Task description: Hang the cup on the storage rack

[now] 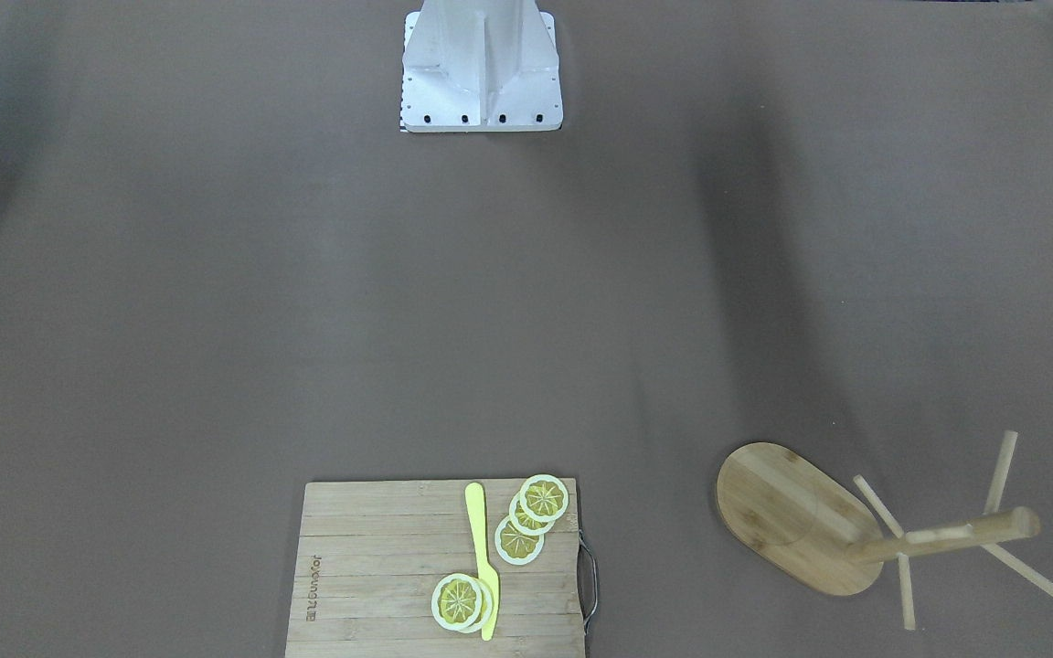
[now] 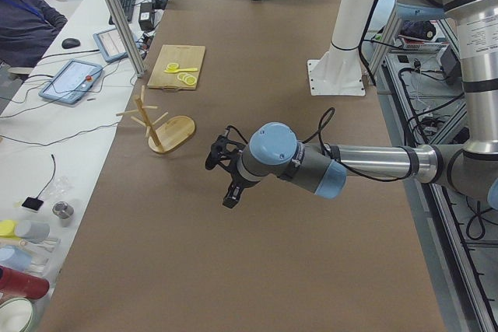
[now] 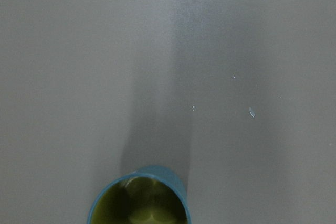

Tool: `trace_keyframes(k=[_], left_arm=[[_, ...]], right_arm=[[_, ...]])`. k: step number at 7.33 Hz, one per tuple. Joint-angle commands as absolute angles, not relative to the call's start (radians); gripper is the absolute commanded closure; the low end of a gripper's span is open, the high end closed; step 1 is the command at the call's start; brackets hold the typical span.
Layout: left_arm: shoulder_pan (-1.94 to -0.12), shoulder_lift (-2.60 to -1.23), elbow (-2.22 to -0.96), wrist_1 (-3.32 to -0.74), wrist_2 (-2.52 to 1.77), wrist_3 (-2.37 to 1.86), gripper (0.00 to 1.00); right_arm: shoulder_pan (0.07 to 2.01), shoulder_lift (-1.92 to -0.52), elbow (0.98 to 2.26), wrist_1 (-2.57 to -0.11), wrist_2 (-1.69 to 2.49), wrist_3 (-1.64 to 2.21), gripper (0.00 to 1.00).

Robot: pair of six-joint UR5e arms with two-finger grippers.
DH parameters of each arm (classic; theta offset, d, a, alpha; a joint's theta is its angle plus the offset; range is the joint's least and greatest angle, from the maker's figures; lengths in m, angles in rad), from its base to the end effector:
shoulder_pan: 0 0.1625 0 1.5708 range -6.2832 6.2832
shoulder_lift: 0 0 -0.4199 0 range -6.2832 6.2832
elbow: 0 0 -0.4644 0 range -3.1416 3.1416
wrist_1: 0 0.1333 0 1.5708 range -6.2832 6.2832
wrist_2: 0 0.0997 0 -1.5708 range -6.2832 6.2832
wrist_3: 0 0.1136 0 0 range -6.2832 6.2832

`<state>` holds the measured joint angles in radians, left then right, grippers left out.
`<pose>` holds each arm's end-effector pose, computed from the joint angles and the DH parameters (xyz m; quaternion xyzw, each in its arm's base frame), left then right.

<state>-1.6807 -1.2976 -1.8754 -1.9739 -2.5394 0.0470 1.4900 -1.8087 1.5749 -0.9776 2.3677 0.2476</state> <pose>-0.0908 -0.4612 0.5686 0.2258 0.4383 0.0731 0.8669 0.0136 -0.4767 0.7174 0.1001 -0.4035 0.0064 0.9094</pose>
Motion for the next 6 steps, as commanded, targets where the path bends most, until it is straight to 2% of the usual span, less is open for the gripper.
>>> trace_keyframes(k=[1,4,5,6], left_arm=[[-1.681,-1.296,-1.876,-1.977,-2.54,0.048,0.01],[-1.681,-1.295,-1.875,-1.977,-2.54,0.049,0.01],[-1.681,-1.295,-1.873,-1.979,-2.54,0.048,0.01],[-1.681,-1.295,-1.871,-1.979,-2.54,0.049,0.01]], right_arm=[[1.436,-1.79,1.462,-0.796,2.367,0.375,0.02],[1.401,-1.799,1.454,-0.731,2.342,0.382,0.16],[1.399,-1.802,1.454,-0.72,2.341,0.382,0.34],[1.397,-1.802,1.453,-0.719,2.341,0.376,0.66]])
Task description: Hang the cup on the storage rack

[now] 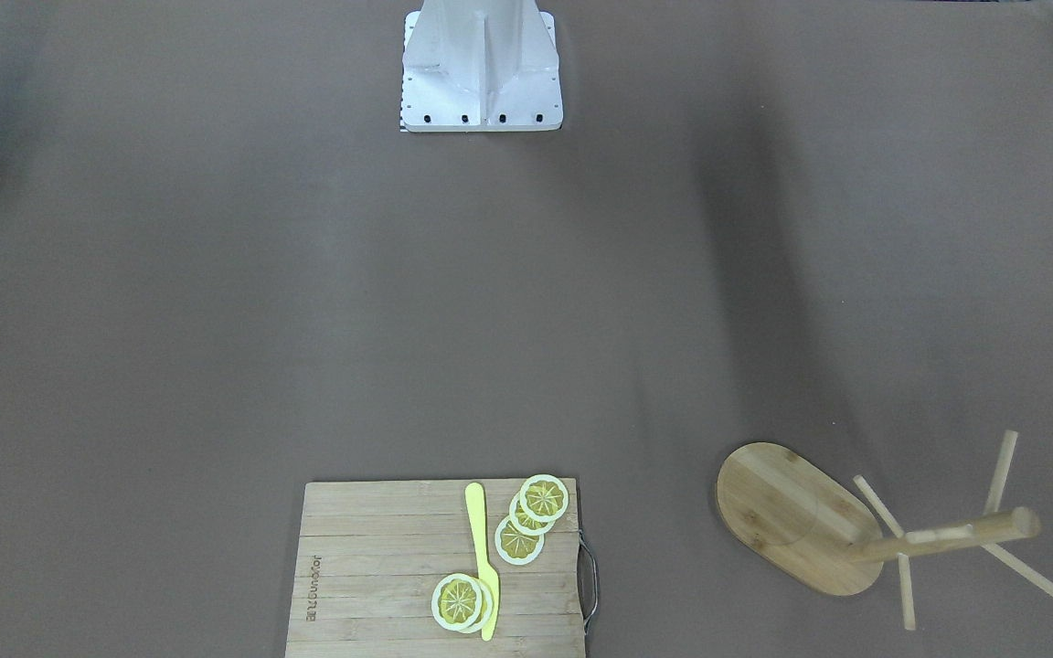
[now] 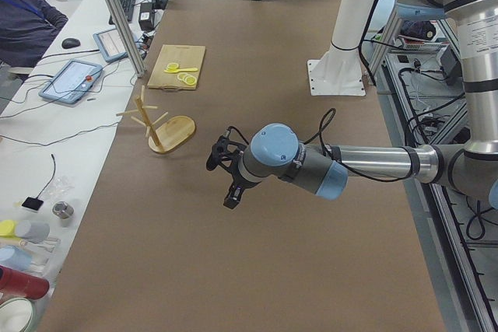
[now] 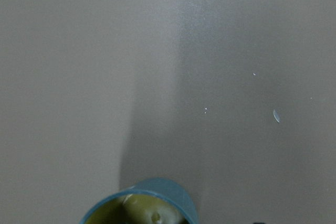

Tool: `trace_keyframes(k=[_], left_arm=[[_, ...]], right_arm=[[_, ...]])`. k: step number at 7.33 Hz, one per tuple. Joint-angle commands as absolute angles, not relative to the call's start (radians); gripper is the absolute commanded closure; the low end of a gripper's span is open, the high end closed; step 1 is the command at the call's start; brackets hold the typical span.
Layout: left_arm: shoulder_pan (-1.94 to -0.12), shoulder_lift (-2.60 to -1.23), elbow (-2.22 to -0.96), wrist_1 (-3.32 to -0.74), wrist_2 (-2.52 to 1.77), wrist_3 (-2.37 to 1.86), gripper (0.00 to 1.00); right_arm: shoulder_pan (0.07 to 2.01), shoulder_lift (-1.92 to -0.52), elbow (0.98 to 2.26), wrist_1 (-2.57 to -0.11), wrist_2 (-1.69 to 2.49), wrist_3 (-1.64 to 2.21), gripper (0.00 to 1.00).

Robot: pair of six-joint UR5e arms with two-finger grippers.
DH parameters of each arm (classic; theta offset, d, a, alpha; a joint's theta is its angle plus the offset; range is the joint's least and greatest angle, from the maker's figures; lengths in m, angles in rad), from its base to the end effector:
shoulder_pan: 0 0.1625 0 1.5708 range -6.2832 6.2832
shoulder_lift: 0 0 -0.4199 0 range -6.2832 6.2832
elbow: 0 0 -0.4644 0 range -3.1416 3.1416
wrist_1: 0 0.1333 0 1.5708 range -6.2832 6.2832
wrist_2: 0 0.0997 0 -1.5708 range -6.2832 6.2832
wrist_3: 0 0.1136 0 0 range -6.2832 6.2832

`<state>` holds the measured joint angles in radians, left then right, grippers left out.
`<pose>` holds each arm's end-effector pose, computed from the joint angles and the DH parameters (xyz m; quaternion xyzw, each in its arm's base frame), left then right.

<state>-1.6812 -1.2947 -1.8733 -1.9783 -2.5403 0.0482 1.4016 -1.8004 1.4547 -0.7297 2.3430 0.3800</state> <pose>-0.0909 -0.4600 0.5706 0.2259 0.4385 0.0734 0.8668 -0.0255 -0.4702 0.7529 0.1196 -0.4130 0.0027 0.9028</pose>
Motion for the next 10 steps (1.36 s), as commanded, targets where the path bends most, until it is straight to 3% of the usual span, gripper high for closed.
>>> trace_keyframes(k=[1,2,7,10], left_arm=[[-1.681,-1.295,-1.868,-1.979,-2.54,0.049,0.01],[-1.681,-1.295,-1.87,-1.979,-2.54,0.048,0.01],[-1.681,-1.295,-1.873,-1.979,-2.542,0.046,0.01],[-1.68,-1.296,-1.873,-1.98,-2.543,0.051,0.01]], right_arm=[[1.396,-1.802,1.453,-0.719,2.342,0.371,0.9],[1.396,-1.81,1.453,-0.719,2.341,0.371,1.0],[1.396,-1.746,1.474,-0.789,2.356,0.396,1.0],[1.384,-1.62,1.557,-0.911,2.352,0.832,1.0]])
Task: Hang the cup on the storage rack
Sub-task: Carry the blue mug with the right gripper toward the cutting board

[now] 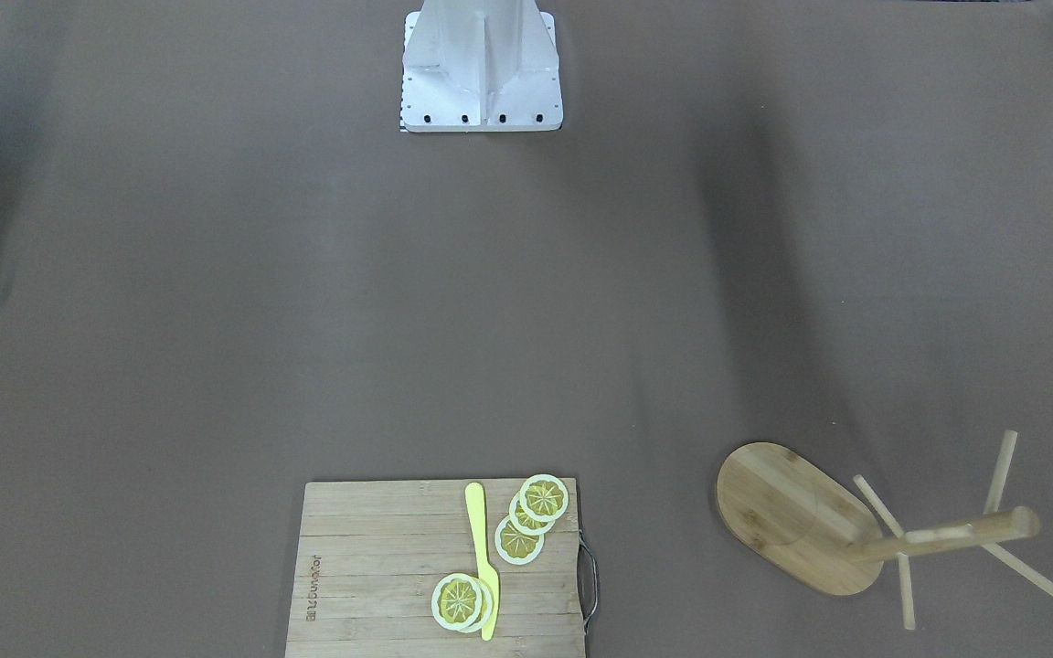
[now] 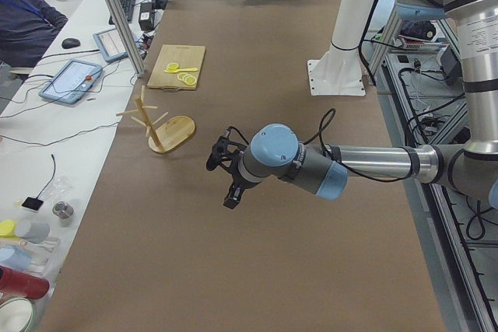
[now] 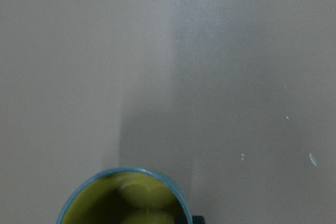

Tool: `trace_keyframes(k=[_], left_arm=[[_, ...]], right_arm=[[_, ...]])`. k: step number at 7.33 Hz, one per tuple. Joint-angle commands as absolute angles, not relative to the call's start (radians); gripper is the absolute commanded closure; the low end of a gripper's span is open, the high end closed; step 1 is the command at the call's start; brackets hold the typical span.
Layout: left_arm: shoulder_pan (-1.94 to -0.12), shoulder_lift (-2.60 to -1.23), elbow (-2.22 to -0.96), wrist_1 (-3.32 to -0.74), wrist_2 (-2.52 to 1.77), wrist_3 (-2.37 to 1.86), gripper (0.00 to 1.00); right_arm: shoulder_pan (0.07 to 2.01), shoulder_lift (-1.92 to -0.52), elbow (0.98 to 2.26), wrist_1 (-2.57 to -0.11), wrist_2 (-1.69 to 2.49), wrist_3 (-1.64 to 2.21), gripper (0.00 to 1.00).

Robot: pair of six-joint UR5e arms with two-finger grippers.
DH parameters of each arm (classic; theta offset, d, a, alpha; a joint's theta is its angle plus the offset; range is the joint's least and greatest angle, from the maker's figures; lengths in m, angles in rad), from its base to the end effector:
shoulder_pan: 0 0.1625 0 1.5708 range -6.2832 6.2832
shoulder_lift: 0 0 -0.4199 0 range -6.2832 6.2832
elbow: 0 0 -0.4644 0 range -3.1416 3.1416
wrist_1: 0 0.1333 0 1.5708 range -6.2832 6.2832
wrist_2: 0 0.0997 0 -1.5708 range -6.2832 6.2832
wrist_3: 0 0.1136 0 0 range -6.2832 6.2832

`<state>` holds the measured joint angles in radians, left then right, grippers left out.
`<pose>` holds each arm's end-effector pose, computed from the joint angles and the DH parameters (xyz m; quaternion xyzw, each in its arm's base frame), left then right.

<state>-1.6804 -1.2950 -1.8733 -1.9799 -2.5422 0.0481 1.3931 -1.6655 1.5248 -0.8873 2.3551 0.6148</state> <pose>-0.0904 -0.4602 0.5701 0.2265 0.4393 0.0743 0.8661 -0.0445 -0.5478 0.6630 0.0864 -0.4353 0.0930 0.8913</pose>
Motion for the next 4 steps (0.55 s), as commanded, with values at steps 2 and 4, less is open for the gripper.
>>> trace_keyframes(k=[2,4], left_arm=[[-1.68,-1.298,-1.871,-2.009,-2.543,0.051,0.01],[-1.68,-1.296,-1.87,-2.01,-2.592,0.054,0.01]], right_arm=[[1.313,-1.597,1.636,-0.913,2.329,1.056,1.0],[1.189,-1.539,1.698,-0.926,2.241,1.287,1.0]])
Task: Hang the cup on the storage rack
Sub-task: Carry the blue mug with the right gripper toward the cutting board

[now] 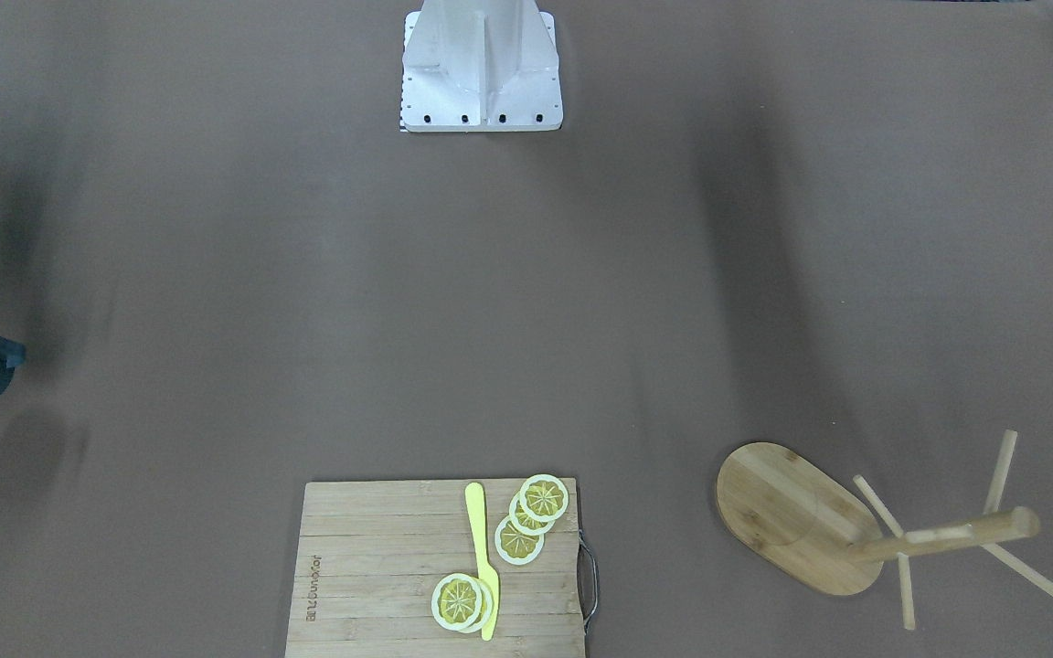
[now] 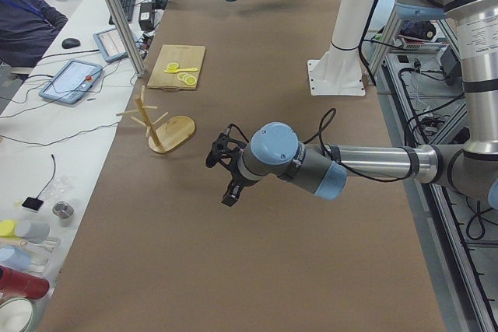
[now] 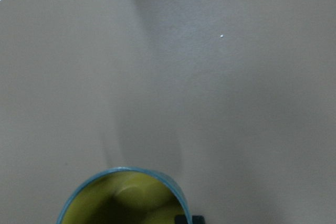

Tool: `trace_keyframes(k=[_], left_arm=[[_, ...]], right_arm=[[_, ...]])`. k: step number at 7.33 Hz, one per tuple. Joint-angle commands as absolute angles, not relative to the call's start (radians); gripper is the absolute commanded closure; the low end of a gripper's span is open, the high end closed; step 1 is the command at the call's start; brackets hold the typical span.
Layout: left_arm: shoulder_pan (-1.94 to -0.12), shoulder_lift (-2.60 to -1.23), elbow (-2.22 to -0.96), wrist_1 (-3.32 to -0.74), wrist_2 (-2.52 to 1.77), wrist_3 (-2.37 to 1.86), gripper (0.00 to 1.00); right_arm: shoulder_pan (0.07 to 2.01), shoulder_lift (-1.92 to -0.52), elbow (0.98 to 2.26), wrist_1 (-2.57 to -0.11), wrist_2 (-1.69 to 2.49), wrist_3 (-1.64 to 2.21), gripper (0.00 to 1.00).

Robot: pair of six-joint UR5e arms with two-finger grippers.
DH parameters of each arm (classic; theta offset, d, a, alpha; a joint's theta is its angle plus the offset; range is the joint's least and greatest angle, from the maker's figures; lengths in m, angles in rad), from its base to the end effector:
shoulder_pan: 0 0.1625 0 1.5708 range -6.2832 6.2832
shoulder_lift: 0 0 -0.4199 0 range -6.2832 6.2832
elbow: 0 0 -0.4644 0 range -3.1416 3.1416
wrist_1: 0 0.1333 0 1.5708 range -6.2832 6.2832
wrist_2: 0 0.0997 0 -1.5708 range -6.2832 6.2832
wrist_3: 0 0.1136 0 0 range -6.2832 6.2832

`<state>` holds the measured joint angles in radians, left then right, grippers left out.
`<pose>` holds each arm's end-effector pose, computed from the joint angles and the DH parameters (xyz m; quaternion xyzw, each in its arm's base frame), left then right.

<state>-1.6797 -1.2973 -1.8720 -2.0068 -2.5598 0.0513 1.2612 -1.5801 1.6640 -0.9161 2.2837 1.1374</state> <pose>-0.0890 -0.4610 0.5652 0.2386 0.4442 0.0843 0.8594 -0.1237 -0.5803 0.5399 0.0381 -0.4678 0.2362 0.8508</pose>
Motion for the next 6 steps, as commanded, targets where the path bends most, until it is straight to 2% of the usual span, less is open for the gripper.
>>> trace_keyframes(k=[1,3,4,6], left_arm=[[-1.68,-1.296,-1.87,-2.011,-2.598,0.052,0.01],[-1.68,-1.295,-1.865,-2.019,-2.6,0.049,0.01],[-1.68,-1.295,-1.867,-2.02,-2.602,0.049,0.01],[-1.68,-1.295,-1.87,-2.022,-2.626,0.048,0.01]], right_arm=[[1.162,-1.504,1.739,-1.01,2.235,1.337,1.0],[1.033,-1.447,1.914,-1.275,2.124,1.542,1.0],[0.959,-1.378,1.957,-1.384,2.068,1.669,1.0],[0.823,-1.214,1.96,-1.574,1.972,1.912,1.0]])
